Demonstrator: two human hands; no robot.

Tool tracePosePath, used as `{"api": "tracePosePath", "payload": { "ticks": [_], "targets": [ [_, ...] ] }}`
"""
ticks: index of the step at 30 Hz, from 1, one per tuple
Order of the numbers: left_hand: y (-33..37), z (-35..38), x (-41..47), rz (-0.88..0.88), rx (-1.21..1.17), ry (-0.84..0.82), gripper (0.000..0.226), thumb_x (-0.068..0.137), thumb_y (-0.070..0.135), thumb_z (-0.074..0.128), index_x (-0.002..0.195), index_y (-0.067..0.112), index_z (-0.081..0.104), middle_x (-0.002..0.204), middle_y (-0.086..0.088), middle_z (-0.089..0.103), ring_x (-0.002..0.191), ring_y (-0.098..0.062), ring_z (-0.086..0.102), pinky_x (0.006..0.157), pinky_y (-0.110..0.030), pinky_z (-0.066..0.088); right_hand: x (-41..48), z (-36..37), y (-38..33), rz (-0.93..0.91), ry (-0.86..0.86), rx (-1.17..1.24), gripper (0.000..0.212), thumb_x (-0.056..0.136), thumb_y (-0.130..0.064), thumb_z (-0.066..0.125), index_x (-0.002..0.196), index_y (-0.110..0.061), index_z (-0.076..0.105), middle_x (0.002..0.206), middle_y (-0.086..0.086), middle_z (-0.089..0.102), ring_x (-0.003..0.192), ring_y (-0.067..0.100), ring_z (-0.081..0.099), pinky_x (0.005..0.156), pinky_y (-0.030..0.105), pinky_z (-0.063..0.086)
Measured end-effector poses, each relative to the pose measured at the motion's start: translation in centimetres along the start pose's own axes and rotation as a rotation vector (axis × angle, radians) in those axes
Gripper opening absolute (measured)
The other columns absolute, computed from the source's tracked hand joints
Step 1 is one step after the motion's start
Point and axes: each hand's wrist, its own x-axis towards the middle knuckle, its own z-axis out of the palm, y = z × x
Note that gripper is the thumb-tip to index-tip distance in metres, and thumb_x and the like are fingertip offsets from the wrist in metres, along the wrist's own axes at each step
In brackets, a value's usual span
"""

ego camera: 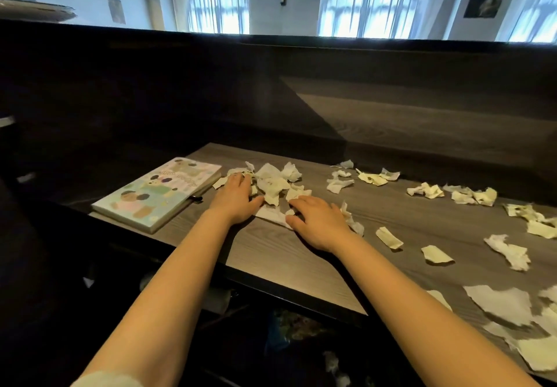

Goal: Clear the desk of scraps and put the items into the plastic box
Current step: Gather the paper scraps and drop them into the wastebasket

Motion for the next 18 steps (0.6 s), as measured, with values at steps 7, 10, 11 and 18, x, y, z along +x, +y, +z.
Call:
{"api": "tracePosePath", "payload": {
  "ticks": [7,10,11,18],
  "targets": [
    [3.1,1.0,1.6,0.139,0.063,-0.119,0.053,0.098,0.039,0.033,0.146,0.018,0.029,0.156,-0.006,0.02,0.143,-0.023,0.02,0.115,-0.042,0.022,-0.2,-1.4,3.0,0.072,-0.029,-0.032,0.048,0.095,-0.044,0.041,0.14,-0.025,0.041,0.145,-0.001,0.043,0.132,0.022,0.039,0.107,0.046,0.034],
    [5.2,1.6,0.8,0.239,0.037,-0.132,0.05,0.098,0.035,0.034,0.145,0.018,0.031,0.155,-0.005,0.023,0.142,-0.021,0.023,0.115,-0.041,0.023,-1.0,-2.3,4.1,0.123,-0.05,-0.047,0.044,0.095,-0.041,0.042,0.135,-0.024,0.046,0.14,0.0,0.047,0.127,0.023,0.043,0.104,0.045,0.037],
    [5.9,1.8,0.4,0.267,0.03,-0.138,0.05,0.098,0.033,0.034,0.146,0.018,0.03,0.155,-0.005,0.023,0.142,-0.021,0.022,0.115,-0.041,0.022,-1.3,-2.6,4.6,0.136,-0.056,-0.056,0.042,0.095,-0.038,0.042,0.134,-0.024,0.047,0.138,0.001,0.048,0.125,0.024,0.045,0.102,0.044,0.038],
    [11.3,2.5,-2.4,0.406,-0.145,-0.22,0.048,0.093,0.015,0.038,0.141,0.017,0.039,0.15,-0.006,0.035,0.138,-0.022,0.031,0.113,-0.039,0.027,-4.8,-4.9,7.8,0.223,-0.089,-0.025,0.042,0.093,-0.023,0.04,0.134,-0.031,0.045,0.132,0.004,0.054,0.117,0.026,0.05,0.094,0.042,0.039]
  ]
}}
